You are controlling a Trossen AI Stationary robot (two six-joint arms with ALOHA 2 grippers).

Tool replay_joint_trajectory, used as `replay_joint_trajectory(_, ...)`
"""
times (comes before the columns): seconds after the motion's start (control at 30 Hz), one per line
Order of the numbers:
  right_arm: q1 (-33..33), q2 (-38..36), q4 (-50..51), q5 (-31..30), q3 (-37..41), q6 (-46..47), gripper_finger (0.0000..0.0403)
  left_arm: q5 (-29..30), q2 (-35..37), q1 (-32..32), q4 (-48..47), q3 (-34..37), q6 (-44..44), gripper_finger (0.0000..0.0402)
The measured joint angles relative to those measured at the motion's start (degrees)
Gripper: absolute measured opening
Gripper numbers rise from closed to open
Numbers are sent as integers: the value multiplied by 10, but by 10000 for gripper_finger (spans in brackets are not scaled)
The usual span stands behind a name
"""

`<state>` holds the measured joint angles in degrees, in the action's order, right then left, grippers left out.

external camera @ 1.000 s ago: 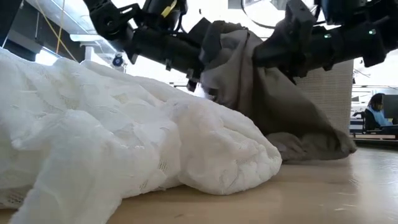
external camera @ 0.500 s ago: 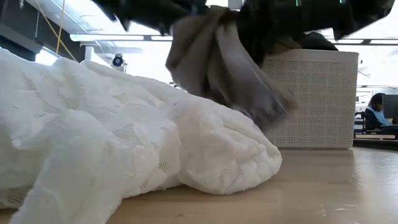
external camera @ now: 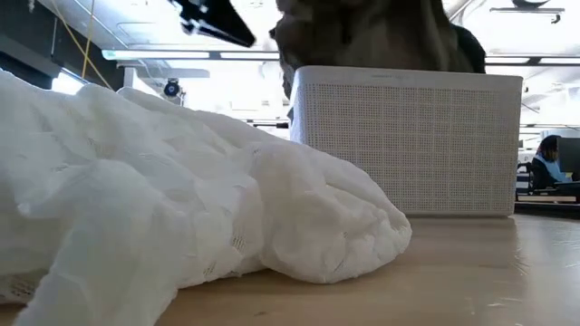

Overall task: Sort clothes
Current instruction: Put the brown and black jacket into the white bin

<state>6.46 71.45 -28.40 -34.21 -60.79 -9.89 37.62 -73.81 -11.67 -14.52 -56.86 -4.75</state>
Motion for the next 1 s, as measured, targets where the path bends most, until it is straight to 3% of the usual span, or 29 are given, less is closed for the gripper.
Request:
replay_joint_trajectory(0.13,-86,-9,183,-27,-112,-40,1,68,16,-20,-49,0,-17,50)
replay_joint_trajectory(0.23,-180,3,342,-30,-173,10,1,93,16,-29,-70,0,-31,50)
replay_joint_trajectory(0.4,-350,53,552,79,-160,156,0,99,16,-32,-87,0,-46,50)
replay_joint_trajectory(0.57,-449,143,538,162,-58,222,0,99,16,-32,-90,0,-47,50)
replay_joint_trajectory(0.73,-457,249,431,239,27,230,0,95,16,-32,-123,0,-69,50)
replay_joint_trajectory(0.9,-441,329,416,244,33,230,0,95,16,-34,-145,0,-87,50)
replay_joint_trajectory(1.0,-431,349,476,249,-1,215,0,96,16,-38,-149,0,-87,50)
